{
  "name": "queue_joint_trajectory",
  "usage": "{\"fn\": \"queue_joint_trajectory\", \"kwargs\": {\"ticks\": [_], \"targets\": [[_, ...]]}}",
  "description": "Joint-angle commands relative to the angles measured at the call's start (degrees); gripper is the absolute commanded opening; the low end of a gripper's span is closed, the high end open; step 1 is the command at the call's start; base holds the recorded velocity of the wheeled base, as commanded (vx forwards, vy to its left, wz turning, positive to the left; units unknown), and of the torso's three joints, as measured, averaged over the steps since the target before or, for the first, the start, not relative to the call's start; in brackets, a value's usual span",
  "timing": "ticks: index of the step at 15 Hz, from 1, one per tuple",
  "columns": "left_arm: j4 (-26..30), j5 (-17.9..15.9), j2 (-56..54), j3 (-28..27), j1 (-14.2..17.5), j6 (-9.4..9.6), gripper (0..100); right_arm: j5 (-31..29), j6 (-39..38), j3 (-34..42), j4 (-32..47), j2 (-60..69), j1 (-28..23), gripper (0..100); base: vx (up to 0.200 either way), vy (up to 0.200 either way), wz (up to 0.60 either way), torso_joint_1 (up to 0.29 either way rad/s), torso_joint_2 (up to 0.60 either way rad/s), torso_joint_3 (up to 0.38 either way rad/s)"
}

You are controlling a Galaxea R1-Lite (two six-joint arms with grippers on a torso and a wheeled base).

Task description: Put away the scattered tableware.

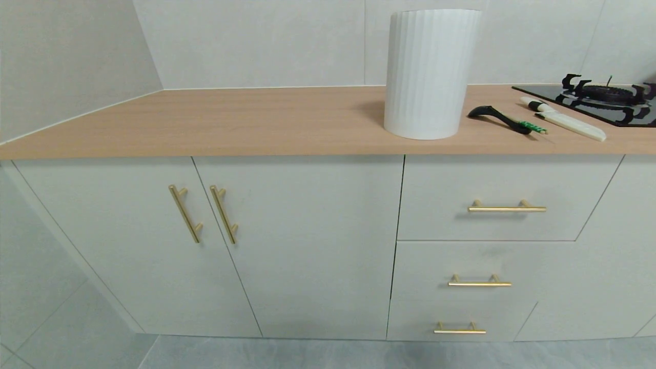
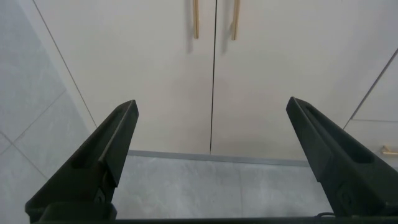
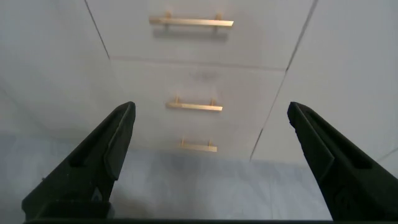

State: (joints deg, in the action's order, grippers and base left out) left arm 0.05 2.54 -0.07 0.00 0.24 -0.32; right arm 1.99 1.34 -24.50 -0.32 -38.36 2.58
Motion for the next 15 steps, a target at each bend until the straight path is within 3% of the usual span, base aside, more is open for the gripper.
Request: {"fn": "queue_joint_trajectory", "kwargs": {"ticks": [1,5,9,15], "targets": [[0.0,0.0,0.1,0.0,0.0,-0.03,100,0.6,0.6,-11.4,-2.6,-34.0,2.2,100,0.000,0.000,0.00,0.000,0.00,0.000],[0.0,0.0,0.1,0.0,0.0,-0.03,100,-0.1,0.7,-13.8,-13.6,-51.7,4.9,100,0.000,0.000,0.00,0.000,0.00,0.000],[0.0,0.0,0.1,0.0,0.0,-0.03,100,-0.7,0.6,-15.3,-15.9,-64.4,6.0,100,0.000,0.000,0.00,0.000,0.00,0.000],[0.0,0.0,0.1,0.0,0.0,-0.03,100,-5.7,0.6,-13.2,-30.1,-75.3,5.1,100,0.000,0.000,0.00,0.000,0.00,0.000]]}}
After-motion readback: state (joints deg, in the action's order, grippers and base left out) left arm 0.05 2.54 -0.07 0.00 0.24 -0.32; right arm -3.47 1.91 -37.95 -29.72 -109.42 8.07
